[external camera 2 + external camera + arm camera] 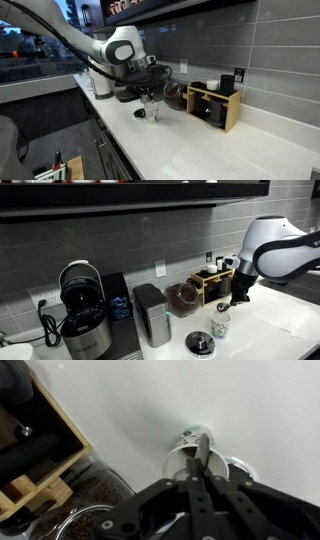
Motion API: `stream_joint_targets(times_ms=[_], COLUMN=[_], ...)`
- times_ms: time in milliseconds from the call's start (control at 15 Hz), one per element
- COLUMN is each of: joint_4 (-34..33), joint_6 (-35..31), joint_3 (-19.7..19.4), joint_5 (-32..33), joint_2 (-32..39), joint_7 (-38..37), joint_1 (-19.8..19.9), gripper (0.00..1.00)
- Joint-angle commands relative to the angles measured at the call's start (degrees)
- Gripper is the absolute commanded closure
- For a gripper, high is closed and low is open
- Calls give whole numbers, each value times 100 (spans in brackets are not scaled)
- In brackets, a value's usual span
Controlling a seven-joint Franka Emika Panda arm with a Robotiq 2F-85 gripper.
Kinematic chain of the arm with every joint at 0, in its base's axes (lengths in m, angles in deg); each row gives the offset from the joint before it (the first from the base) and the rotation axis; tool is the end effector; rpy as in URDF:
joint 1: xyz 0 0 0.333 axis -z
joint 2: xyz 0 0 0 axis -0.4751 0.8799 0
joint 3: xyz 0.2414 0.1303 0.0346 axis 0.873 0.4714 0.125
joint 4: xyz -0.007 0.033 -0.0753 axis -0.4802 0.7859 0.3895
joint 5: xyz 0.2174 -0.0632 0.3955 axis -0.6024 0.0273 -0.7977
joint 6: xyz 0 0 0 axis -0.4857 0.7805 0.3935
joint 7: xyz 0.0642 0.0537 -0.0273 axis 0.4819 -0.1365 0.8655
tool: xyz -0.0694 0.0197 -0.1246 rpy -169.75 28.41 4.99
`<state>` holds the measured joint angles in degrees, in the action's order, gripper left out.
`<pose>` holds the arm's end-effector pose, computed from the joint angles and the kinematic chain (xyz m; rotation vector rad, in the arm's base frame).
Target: Pick up the spoon and use to it to move a spoon of coffee from the coffee jar and put it in the styrofoam cup
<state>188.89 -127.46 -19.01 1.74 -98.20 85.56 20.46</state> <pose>0.5450 0.1139 0.3452 2.5221 1.6005 0.3815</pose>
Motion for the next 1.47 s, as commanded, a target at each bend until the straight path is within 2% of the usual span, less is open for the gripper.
stream_joint_targets(times_ms=[0, 200, 400, 533, 1067, 1400], joint_4=[161, 177, 154, 164, 350, 415], joint_6=[-159, -395, -412, -356, -363, -446], joint_3=[28, 100, 29, -47, -964, -1279], joint_5=[338, 581, 337, 194, -1696, -2995], joint_2=[-219, -238, -221, -232, -3, 484], joint_7=[-144, -361, -479, -826, -836, -840], joint_1=[-67, -61, -151, -90, -69, 25], gripper=[99, 99, 99, 99, 99, 99])
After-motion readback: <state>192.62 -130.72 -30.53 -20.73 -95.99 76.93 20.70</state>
